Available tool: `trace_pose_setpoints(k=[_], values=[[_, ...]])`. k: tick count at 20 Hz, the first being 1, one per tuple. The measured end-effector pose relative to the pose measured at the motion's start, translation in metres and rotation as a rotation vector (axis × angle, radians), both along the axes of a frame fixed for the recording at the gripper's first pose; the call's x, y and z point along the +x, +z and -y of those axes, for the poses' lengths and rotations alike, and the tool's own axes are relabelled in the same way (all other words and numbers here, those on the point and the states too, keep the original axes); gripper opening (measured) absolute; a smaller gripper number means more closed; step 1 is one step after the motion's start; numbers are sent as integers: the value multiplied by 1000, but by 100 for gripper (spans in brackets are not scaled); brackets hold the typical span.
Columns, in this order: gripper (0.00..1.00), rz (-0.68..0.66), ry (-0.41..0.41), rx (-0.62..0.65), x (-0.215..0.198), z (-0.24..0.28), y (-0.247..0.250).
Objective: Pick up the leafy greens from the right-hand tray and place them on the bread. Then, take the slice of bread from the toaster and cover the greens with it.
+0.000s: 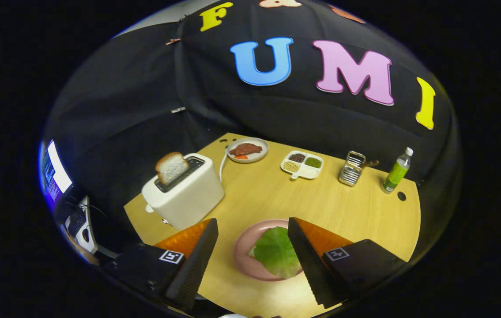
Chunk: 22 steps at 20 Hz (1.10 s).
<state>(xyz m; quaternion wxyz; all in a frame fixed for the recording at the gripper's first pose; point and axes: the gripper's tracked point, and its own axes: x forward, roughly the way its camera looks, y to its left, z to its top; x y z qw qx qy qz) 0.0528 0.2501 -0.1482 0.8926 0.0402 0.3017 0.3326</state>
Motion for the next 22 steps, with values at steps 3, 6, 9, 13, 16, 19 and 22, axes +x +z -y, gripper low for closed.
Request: trace_pose_setpoints(k=[3,6,9,13,16,19,22], values=[[99,25,91,74,-16,-53,43],[99,33,148,86,-25,-100,66],[99,19,150,105,-27,-148,77],[99,2,133,124,-14,-206,80],[99,-71,113,116,-4,-242,61],[99,-152,62,103,14,-271,30],[98,-206,1,72,35,-288,-3]])
